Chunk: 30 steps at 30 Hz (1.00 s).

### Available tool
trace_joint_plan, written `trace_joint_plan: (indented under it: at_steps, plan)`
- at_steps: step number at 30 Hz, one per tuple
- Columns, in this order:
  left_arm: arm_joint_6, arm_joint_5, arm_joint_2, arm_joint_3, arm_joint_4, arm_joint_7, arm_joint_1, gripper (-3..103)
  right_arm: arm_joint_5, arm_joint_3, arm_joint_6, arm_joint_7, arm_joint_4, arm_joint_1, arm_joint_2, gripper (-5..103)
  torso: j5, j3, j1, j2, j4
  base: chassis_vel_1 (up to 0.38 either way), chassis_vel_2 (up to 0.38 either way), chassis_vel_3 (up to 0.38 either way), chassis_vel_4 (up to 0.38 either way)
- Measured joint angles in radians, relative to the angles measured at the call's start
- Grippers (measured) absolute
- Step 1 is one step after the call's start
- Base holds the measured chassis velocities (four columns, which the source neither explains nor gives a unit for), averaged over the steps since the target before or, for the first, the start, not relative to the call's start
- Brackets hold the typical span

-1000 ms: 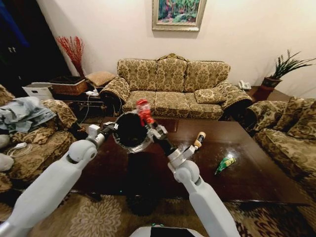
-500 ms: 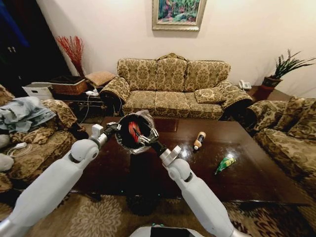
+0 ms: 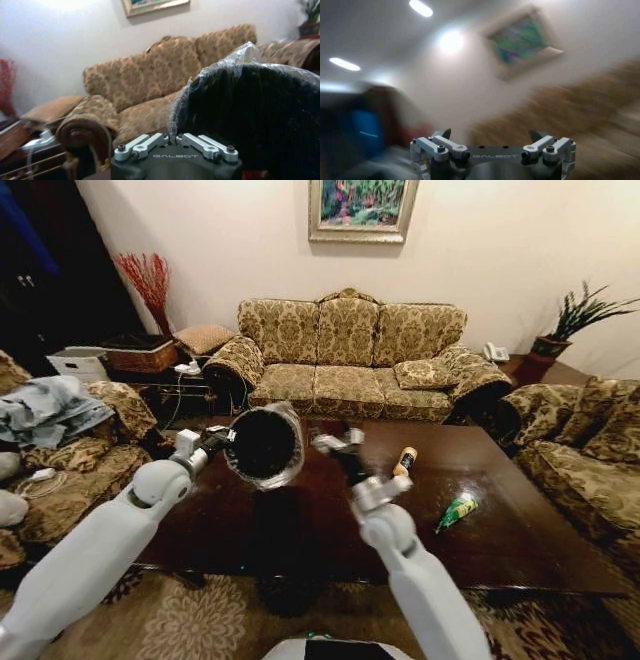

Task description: Move to the front of the table and place the trash on the table into the trash bin.

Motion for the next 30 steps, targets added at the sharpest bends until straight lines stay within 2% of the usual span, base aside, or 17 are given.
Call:
trace_joint_plan:
  at_steps: [1,2,3,5,6,7,9,11,13,18,21,27,30]
  plan:
    - [0.022,0.01,0.002,-0.01,-0.006,-0.003,0.005,2,0.007,0.019,-0.031,0.04,0.0,-0.026,-0.008,100,-0.0003,0.0,0.0,0.0,-0.0002,0.0,0.0,0.0,0.0]
    - [0.069,0.028,0.011,-0.031,-0.02,-0.005,0.016,2,0.036,0.054,-0.091,0.091,0.004,-0.083,-0.023,100,-0.0001,0.0,0.0,0.0,-0.0003,0.0,0.0,0.0,0.0]
    - [0.069,0.028,0.011,-0.031,-0.02,-0.005,0.016,2,0.036,0.054,-0.091,0.091,0.004,-0.083,-0.023,100,-0.0001,0.0,0.0,0.0,-0.0003,0.0,0.0,0.0,0.0]
    - [0.121,0.038,0.024,-0.053,-0.034,0.0,0.03,2,0.08,0.091,-0.143,0.108,0.011,-0.131,-0.037,100,-0.0005,0.0,0.0,0.0,0.0,0.0,0.0,0.0,0.0]
    - [0.121,0.038,0.024,-0.053,-0.034,0.0,0.03,2,0.08,0.091,-0.143,0.108,0.011,-0.131,-0.037,100,-0.0005,0.0,0.0,0.0,0.0,0.0,0.0,0.0,0.0]
    - [0.154,0.038,0.041,-0.07,-0.043,0.015,0.039,2,0.094,0.109,-0.158,0.117,0.011,-0.144,-0.042,100,-0.0006,0.0,0.0,0.0,0.0004,0.0,0.0,0.0,0.0]
    - [0.167,0.034,0.055,-0.076,-0.047,0.024,0.041,2,0.095,0.119,-0.161,0.124,0.008,-0.145,-0.047,100,-0.0006,0.0,0.0,0.0,0.0004,0.0,0.0,0.0,0.0]
    - [0.19,-0.002,0.106,-0.086,-0.051,0.046,0.044,2,0.088,0.133,-0.161,0.13,-0.011,-0.132,-0.057,100,-0.0005,0.0,0.0,0.0,0.0003,0.0,0.0,0.0,0.0]
    - [0.193,-0.01,0.115,-0.087,-0.051,0.049,0.044,2,0.084,0.136,-0.16,0.13,-0.017,-0.127,-0.059,100,-0.0005,0.0,0.0,0.0,0.0003,0.0,0.0,0.0,0.0]
    - [0.215,-0.075,0.201,-0.095,-0.064,0.086,0.048,2,0.037,0.137,-0.14,0.128,-0.098,-0.054,-0.062,100,-0.0006,0.0,0.0,0.0,0.0004,-0.06,-0.063,0.067,0.063]
    - [0.216,-0.082,0.216,-0.092,-0.067,0.087,0.049,2,0.033,0.124,-0.14,0.134,-0.125,-0.021,-0.059,100,-0.0006,0.0,0.0,0.0,0.0006,-0.138,-0.143,0.139,0.147]
    - [0.21,-0.096,0.213,-0.078,-0.063,0.082,0.047,2,0.0,0.088,-0.131,0.163,-0.233,0.06,-0.04,100,-0.0002,0.0,0.0,0.0,-0.0004,-0.207,-0.215,0.22,0.203]
    - [0.207,-0.101,0.198,-0.074,-0.064,0.08,0.053,2,0.01,0.063,-0.163,0.212,-0.325,0.137,-0.016,100,0.0001,0.0,0.0,0.0,-0.0007,-0.182,-0.21,0.164,0.193]
